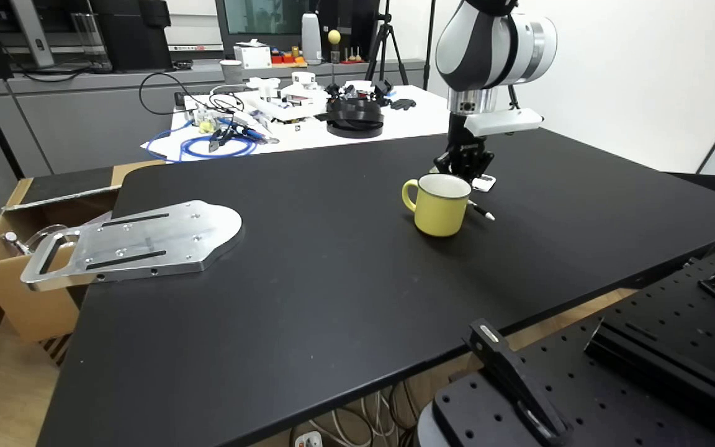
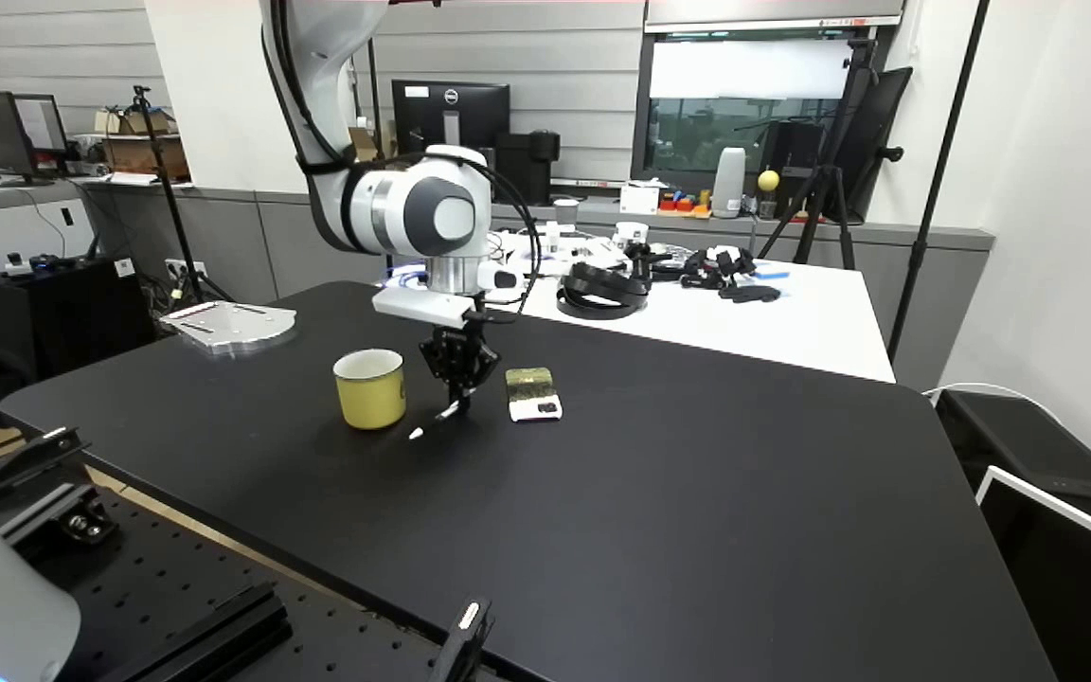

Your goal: Put the pen in the cup

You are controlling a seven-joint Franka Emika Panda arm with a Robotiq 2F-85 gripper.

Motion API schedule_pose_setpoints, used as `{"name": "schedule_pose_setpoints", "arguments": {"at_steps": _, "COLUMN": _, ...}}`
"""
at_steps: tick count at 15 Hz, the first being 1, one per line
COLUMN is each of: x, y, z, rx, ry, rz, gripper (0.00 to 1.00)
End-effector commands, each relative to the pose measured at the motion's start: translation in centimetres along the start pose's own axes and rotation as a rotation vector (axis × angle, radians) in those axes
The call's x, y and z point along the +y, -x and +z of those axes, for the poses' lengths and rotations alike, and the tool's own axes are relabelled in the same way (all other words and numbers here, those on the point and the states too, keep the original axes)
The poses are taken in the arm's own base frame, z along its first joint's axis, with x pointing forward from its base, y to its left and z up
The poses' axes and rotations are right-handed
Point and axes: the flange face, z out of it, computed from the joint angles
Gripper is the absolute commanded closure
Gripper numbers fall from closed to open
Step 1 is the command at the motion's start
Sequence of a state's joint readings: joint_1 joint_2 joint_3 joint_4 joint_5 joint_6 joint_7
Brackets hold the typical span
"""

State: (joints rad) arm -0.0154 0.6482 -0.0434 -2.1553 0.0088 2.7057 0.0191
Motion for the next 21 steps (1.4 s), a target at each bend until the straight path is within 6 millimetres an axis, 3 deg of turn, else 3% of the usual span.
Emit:
{"name": "schedule_pose_setpoints", "arguments": {"at_steps": 1, "x": 1.0, "y": -1.4, "z": -2.2, "rx": -0.047, "ry": 0.005, "rz": 0.054, "gripper": 0.97}}
{"name": "schedule_pose_setpoints", "arguments": {"at_steps": 6, "x": 1.1, "y": -2.4, "z": -5.5, "rx": -0.111, "ry": 0.0, "rz": 0.073, "gripper": 0.97}}
{"name": "schedule_pose_setpoints", "arguments": {"at_steps": 21, "x": -5.2, "y": -0.7, "z": -10.5, "rx": -0.513, "ry": 0.099, "rz": 0.01, "gripper": 0.97}}
